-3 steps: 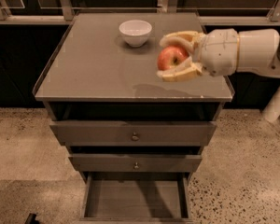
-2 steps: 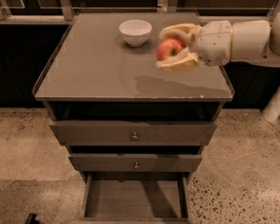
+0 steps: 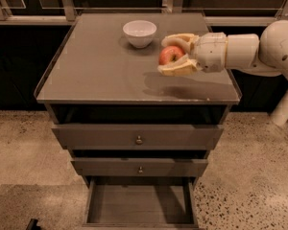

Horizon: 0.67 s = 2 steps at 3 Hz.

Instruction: Pick apple from bottom drawer and place on counter

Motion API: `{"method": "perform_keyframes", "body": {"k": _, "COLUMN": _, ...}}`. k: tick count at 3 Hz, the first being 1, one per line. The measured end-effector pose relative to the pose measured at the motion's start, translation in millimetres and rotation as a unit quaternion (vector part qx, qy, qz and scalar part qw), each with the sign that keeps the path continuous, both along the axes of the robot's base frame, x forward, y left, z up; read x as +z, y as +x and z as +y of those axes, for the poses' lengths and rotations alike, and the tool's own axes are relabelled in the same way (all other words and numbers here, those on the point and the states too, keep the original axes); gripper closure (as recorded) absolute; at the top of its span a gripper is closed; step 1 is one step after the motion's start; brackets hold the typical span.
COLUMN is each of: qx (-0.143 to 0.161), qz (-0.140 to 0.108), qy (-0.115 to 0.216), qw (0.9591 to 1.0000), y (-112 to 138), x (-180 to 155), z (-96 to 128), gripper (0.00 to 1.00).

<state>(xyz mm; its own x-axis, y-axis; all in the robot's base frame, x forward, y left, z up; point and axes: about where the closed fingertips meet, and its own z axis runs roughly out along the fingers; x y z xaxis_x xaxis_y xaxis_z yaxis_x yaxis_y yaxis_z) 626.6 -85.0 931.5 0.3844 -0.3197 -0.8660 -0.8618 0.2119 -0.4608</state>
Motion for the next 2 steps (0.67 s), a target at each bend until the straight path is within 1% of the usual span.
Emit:
{"method": "perform_keyframes", "body": {"k": 1, "qx": 0.0, "qz": 0.011, "qy": 0.021, "qw": 0.9997, "y": 8.9, "x": -18.8, "z": 0.3, "gripper": 1.0}}
{"method": "perform_keyframes", "body": {"k": 2, "qx": 0.0, "qz": 0.018, "qy": 0.021, "qw": 0.9996, "y": 12.8, "x": -33.7, "z": 2.1, "gripper": 0.82}}
